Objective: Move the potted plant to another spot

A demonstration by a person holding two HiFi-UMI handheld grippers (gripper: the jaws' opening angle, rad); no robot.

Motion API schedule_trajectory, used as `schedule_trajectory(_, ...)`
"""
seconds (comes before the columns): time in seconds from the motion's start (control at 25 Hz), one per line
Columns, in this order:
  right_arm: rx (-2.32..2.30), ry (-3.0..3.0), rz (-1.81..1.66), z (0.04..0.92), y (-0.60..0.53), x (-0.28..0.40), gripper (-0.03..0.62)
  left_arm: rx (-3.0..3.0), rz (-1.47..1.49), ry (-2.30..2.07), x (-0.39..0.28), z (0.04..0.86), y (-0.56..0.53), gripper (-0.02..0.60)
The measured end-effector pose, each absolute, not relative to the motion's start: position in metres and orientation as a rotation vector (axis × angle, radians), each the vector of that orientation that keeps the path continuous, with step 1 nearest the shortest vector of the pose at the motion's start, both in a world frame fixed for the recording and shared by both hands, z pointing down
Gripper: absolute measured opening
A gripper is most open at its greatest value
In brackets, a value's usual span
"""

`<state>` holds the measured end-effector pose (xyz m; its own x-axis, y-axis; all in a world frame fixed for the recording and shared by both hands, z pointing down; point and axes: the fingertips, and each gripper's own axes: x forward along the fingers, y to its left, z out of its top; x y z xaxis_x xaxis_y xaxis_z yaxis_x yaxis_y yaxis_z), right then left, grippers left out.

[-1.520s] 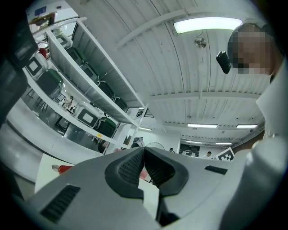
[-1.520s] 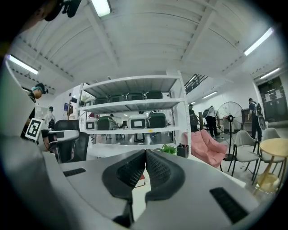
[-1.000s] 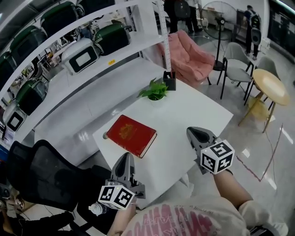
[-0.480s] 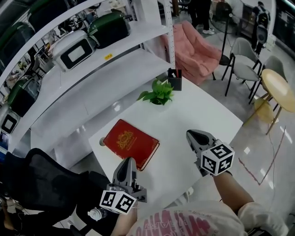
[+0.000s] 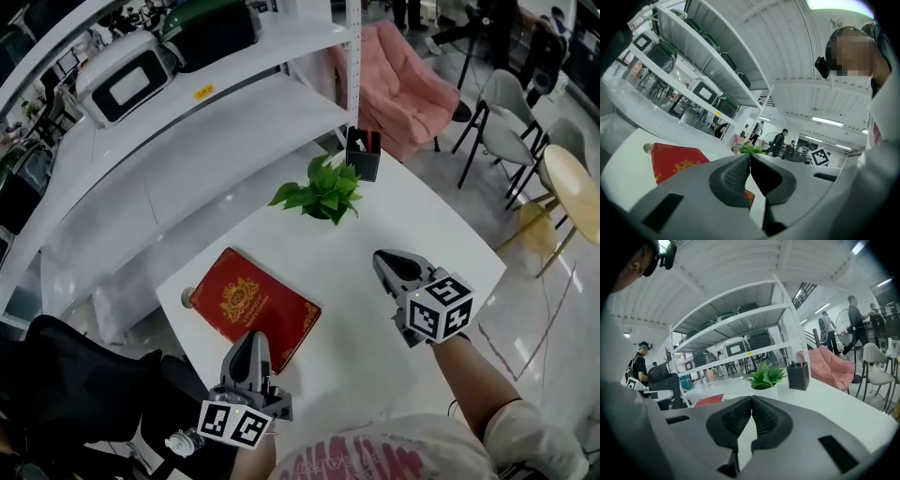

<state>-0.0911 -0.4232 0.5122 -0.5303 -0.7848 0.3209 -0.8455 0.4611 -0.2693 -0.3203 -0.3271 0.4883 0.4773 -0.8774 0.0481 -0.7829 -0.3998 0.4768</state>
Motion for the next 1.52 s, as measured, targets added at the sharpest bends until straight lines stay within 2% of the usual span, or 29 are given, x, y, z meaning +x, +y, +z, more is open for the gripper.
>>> schedule_trajectory(0.12,1.425,-2.555,0.611,0.523,-0.452,-0.091,0.017,2.234,-0.23,-1.409,-0.324,0.508,-0.344,0.025)
schedule_trajectory(0.16,1.424,-2.558,0.621,0.526,-0.461,-0.091,0.051,2.217,-0.224,-1.407,-0.325,0.513,-0.349,0.025)
schedule_trajectory(0.24,1.421,-2.562,0.645,0.533,-0.477,-0.091,0.068,2.193,-0.232,-1.4,-0.326,0.519,-0.357,0.025)
schedule_trajectory(0.32,1.395,-2.573,0.656,0.54,-0.492,-0.093,0.113,2.18,-0.247,-1.406,-0.328,0.52,-0.362,0.025)
schedule_trajectory(0.48,1.294,-2.629,0.66,0.555,-0.519,-0.102,0.359,2.177,-0.258,-1.418,-0.331,0.521,-0.361,0.025)
schedule_trajectory(0.56,1.264,-2.647,0.63,0.56,-0.533,-0.107,0.431,2.174,-0.253,-1.434,-0.334,0.523,-0.36,0.025)
schedule_trajectory(0.68,1.238,-2.641,0.539,0.569,-0.549,-0.116,0.496,2.164,-0.245,-1.463,-0.341,0.526,-0.36,0.025)
schedule_trajectory(1.0,1.236,-2.655,0.439,0.579,-0.573,-0.139,0.584,2.11,-0.235,-1.524,-0.356,0.545,-0.36,0.025)
schedule_trajectory(1.52,1.361,-2.698,0.399,0.57,-0.604,-0.157,0.595,2.064,-0.236,-1.546,-0.36,0.554,-0.361,0.025)
